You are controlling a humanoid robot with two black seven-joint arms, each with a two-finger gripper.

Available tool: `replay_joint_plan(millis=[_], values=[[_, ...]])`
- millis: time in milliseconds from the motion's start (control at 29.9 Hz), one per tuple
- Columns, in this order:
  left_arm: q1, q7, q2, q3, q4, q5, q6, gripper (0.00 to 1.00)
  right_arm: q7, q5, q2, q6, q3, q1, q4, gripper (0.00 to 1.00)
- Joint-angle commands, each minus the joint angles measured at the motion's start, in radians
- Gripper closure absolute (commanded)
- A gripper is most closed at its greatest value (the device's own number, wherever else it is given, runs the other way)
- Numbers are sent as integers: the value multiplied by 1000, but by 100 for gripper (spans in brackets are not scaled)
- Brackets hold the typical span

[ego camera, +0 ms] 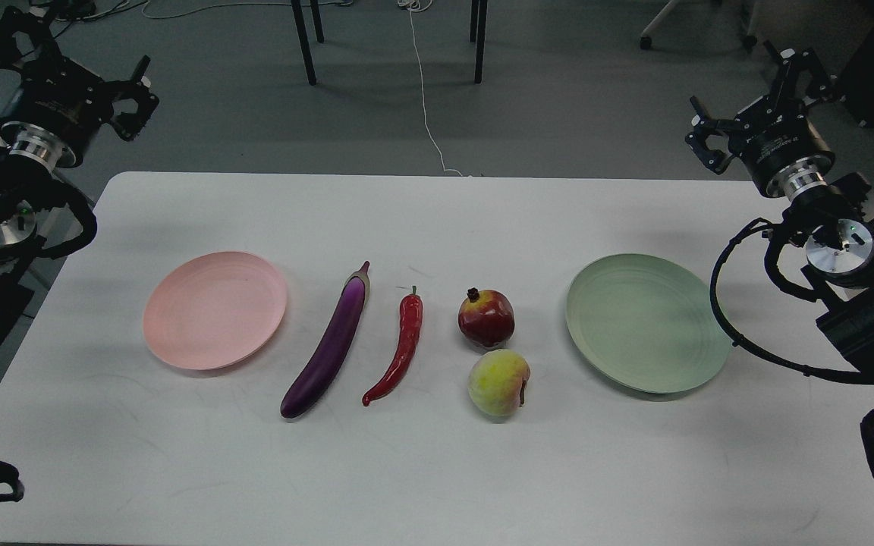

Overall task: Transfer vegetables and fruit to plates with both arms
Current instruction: 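Reach the right hand toward the red apple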

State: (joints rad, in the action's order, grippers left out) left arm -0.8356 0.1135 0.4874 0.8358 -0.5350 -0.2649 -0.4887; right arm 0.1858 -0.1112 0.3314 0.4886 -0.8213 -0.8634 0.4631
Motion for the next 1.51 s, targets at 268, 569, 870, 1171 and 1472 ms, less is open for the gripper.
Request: replay_joint_plan(millis=[268,569,870,1171,1472], values=[[6,-5,11,-6,0,10,0,1,-11,73,34,0,189,-116,43,0],[-8,-3,23,-26,7,75,0,1,-12,146,66,0,683,-503,65,0],[-2,-2,57,-27,0,76,0,1,1,552,-86,0,1054,-775,241,1],[1,0,91,-26,0,75,0,1,23,1057,-301,0,1277,-796,308,1],[3,2,114,-24,0,75,0,1,139,1170,-331,-25,1528,-669,292,2]])
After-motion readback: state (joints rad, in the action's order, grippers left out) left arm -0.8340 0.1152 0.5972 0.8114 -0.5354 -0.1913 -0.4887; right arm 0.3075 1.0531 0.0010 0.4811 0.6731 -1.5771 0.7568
